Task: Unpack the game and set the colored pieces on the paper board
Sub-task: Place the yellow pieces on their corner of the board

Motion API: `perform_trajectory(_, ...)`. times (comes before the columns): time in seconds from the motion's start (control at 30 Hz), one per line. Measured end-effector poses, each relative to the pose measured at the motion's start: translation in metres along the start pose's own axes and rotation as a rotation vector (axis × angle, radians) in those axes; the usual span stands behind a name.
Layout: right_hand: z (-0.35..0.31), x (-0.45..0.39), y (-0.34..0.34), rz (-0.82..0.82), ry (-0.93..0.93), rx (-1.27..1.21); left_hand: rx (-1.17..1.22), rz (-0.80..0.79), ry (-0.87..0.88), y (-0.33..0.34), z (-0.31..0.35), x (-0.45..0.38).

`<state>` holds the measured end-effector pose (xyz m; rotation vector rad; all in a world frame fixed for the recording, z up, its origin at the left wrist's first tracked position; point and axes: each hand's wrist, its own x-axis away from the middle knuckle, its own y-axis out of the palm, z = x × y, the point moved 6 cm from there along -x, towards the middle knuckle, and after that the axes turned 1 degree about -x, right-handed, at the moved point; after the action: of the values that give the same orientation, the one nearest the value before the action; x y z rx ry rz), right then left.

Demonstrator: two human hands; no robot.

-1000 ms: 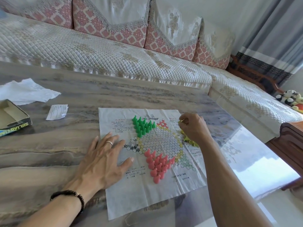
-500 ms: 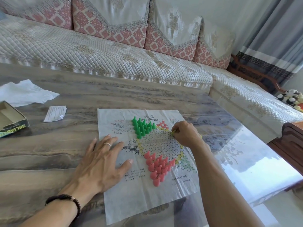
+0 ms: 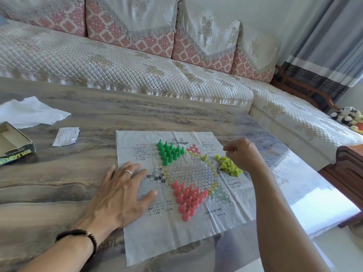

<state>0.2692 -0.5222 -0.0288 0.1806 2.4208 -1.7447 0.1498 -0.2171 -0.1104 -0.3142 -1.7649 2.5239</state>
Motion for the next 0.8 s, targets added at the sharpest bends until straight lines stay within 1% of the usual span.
perform_trajectory(0.07, -0.002, 0.008, 0.011, -0.136, -0.009, 0.047, -0.015, -0.009, 0.0, 0.0, 0.0, 0.0)
perform_trajectory(0.13, -0.003, 0.013, 0.026, -0.211, -0.023, 0.115, -0.024, -0.01, 0.0, 0.001, -0.001, 0.0)
perform_trajectory(0.27, -0.001, 0.015, 0.04, -0.186, -0.049, 0.202, -0.007, 0.0, -0.003, 0.001, -0.001, 0.0)
perform_trajectory(0.43, -0.004, 0.018, 0.031, -0.105, -0.083, 0.268, -0.03, -0.005, -0.004, 0.002, -0.001, -0.001)
perform_trajectory(0.53, -0.013, 0.012, 0.016, 0.045, -0.076, 0.111, -0.032, -0.007, -0.001, 0.002, -0.002, -0.001)
perform_trajectory(0.6, -0.017, 0.009, 0.014, 0.085, -0.04, 0.0, -0.018, -0.004, -0.004, 0.002, -0.002, -0.002)
perform_trajectory(0.7, -0.02, 0.011, 0.026, 0.041, -0.017, -0.091, -0.004, 0.003, -0.005, 0.001, -0.002, -0.001)
perform_trajectory(0.8, -0.016, 0.013, 0.041, -0.024, 0.014, -0.107, -0.009, 0.001, -0.009, 0.001, -0.002, -0.001)
